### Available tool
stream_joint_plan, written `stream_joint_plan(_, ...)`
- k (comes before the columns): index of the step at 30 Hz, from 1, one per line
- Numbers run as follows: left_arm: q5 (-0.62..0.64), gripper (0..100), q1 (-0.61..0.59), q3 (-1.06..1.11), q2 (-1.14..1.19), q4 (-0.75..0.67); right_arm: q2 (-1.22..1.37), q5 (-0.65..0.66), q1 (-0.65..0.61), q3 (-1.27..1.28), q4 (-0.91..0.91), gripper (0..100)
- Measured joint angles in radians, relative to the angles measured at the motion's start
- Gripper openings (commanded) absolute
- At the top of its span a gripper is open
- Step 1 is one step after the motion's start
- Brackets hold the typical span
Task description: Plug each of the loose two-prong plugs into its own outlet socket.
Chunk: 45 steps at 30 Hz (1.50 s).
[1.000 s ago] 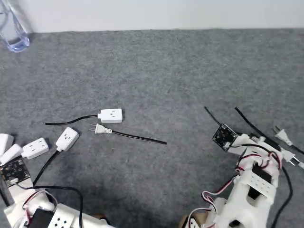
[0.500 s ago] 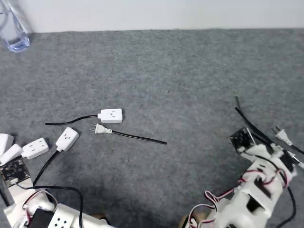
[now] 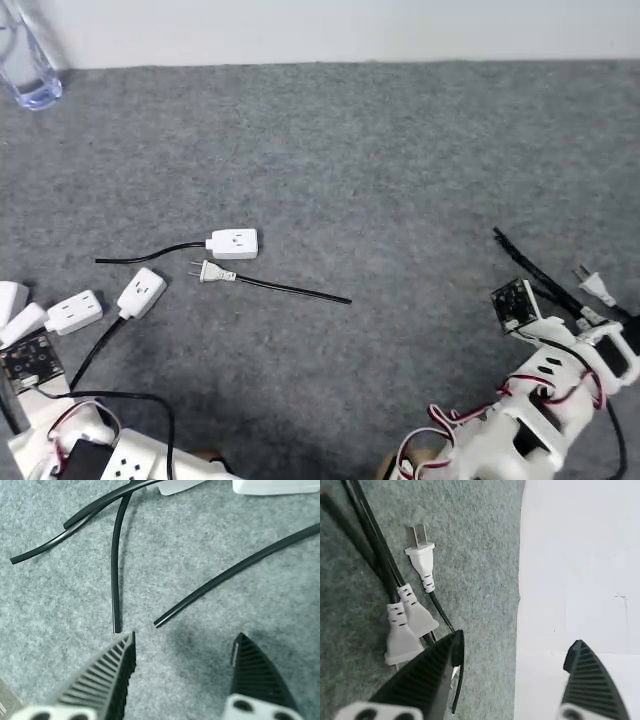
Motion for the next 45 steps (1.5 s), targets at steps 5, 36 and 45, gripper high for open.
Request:
stream_joint_plan(5, 0.0, 29, 0.0, 0.0, 0.0, 0.0, 0.0, 0.0, 0.0, 0.0, 0.0, 30.2)
stream_joint_plan(36, 0.0, 29, 0.0, 0.0, 0.0, 0.0, -0.008, -0.502, -0.397, -0.456, 1.051, 30.0)
stream_joint_plan(45, 0.0, 29, 0.0, 0.0, 0.0, 0.0, -0.008, -0.634, -0.723, -0.717, 1.378, 29.9)
